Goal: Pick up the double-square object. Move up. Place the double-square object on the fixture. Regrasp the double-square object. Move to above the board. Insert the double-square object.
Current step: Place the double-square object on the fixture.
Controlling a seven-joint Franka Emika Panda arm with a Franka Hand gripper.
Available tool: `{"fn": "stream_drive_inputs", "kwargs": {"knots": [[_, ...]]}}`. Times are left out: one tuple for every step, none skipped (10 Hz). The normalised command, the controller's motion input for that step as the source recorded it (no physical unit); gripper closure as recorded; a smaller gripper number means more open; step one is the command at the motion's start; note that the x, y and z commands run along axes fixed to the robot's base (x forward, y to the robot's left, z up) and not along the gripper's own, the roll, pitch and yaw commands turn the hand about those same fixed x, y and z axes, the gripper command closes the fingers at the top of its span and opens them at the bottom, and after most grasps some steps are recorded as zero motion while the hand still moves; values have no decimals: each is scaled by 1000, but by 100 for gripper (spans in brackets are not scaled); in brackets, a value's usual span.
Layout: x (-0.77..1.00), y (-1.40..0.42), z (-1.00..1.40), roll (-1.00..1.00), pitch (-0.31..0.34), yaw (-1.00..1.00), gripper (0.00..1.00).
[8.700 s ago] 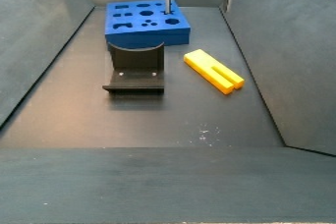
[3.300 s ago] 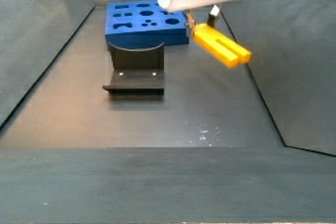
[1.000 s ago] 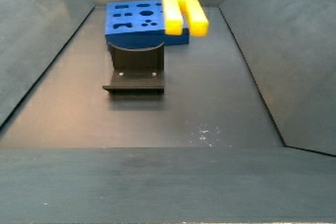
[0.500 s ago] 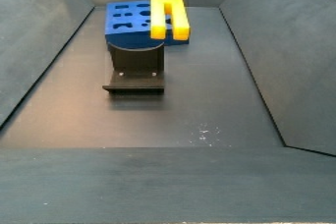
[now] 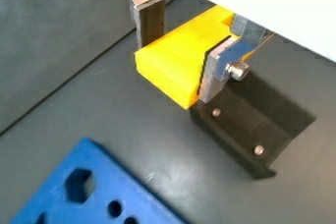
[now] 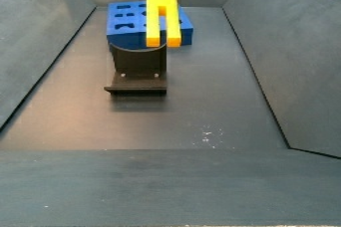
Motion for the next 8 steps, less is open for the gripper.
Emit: {"fn": "stream_drive_inputs", "kwargs": {"knots": [[724, 27, -19, -1000, 142, -123, 100], [664, 35, -18, -1000, 141, -135, 100], [620, 37, -19, -1000, 141, -145, 100], [564, 41, -19, -1000, 140, -162, 100], [537, 43, -17, -1000, 138, -172, 100], [484, 43, -20, -1000, 134, -194, 100], [448, 45, -21, -1000, 129, -217, 100], [404, 45, -21, -990, 116, -251, 100]]}}
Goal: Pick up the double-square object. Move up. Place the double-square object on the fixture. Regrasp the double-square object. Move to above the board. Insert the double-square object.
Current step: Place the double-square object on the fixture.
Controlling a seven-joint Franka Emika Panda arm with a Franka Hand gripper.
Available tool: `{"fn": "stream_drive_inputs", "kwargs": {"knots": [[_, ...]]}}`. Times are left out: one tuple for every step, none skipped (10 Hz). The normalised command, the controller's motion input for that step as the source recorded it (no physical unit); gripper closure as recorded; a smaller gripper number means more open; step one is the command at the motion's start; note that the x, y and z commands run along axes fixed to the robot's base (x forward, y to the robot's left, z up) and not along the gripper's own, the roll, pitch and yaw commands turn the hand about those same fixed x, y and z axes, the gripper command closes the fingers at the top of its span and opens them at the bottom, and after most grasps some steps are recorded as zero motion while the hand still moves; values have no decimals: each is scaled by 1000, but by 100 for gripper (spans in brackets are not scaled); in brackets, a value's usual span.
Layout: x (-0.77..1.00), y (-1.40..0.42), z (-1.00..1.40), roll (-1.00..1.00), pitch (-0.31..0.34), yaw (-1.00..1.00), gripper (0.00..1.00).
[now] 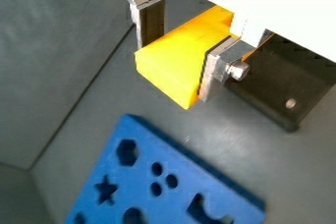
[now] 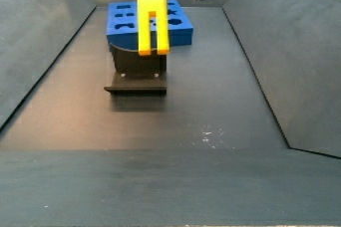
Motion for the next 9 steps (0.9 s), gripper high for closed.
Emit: {"fn": "stream_drive_inputs", "kwargs": {"knots": [[385, 47, -19, -875, 94, -246, 100], [352, 48, -21, -646, 45, -222, 100], [324, 48, -21, -474, 16, -205, 100], [296, 44, -19, -308, -6, -179, 100], [255, 31, -6, -206, -21, -153, 100], [184, 37, -10, -159, -36, -125, 100], [135, 128, -1000, -168, -110, -15, 100], [107, 125, -1000, -173, -111, 4, 100], [107, 114, -1000, -148, -100, 21, 100]]}}
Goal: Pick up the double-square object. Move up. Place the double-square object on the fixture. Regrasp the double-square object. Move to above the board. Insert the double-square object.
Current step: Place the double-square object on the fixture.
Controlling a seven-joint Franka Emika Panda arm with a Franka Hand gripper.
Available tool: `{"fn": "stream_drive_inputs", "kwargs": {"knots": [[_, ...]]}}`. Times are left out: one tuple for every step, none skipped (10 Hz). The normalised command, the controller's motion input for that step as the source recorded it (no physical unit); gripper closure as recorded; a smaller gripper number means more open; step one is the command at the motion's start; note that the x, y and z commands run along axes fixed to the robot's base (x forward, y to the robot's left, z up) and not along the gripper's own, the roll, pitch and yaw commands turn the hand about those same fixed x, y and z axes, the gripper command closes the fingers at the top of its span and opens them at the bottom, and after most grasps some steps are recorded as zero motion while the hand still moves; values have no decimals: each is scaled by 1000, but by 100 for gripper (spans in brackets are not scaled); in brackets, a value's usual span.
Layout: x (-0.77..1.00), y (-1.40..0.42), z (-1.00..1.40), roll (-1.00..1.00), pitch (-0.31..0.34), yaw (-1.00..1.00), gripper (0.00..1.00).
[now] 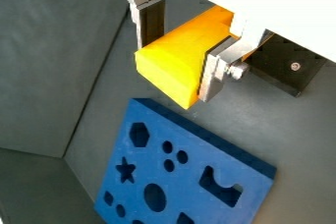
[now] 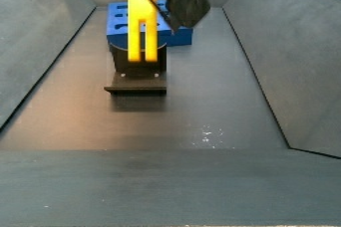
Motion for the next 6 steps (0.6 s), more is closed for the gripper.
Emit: {"fn": "stream_drive_inputs", "kwargs": {"knots": [[110, 102, -1000, -117, -80, 29, 100], [116, 88, -1000, -86, -46, 42, 100], [118, 90, -1000, -81, -34, 39, 100], [112, 74, -921, -80, -7, 29, 100], [103, 58, -792, -78, 3, 22, 100], [86, 37, -627, -77, 9, 3, 100]]}}
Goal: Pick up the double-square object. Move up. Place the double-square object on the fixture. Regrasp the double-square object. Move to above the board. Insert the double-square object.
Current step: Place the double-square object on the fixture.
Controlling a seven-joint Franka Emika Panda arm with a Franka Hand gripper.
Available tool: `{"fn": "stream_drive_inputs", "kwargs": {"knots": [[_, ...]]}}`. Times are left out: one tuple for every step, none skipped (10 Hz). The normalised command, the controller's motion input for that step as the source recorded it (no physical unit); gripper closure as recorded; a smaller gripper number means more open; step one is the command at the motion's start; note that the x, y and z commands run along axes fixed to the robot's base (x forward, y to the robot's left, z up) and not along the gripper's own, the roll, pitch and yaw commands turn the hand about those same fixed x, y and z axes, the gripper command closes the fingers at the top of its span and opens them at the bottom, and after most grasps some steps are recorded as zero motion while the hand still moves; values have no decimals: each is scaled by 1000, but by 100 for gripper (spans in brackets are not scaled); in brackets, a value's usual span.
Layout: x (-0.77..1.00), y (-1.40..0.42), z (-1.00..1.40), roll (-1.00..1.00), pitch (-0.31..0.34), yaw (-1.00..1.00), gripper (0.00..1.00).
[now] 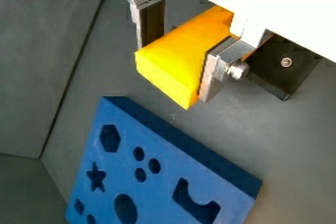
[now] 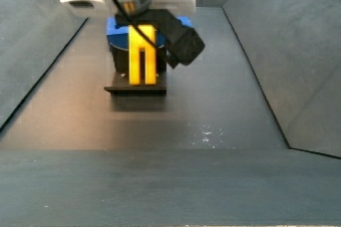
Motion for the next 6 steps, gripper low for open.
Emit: {"fn": "stream_drive_inputs", "kwargs": {"knots": [[78, 33, -546, -74, 8, -8, 100], [64, 31, -425, -65, 8, -20, 100], [59, 27, -366, -68, -2, -28, 100], [59, 39, -334, -65, -9, -33, 100], [60, 44, -325, -64, -13, -34, 100], [61, 45, -324, -64, -13, -33, 100]]}}
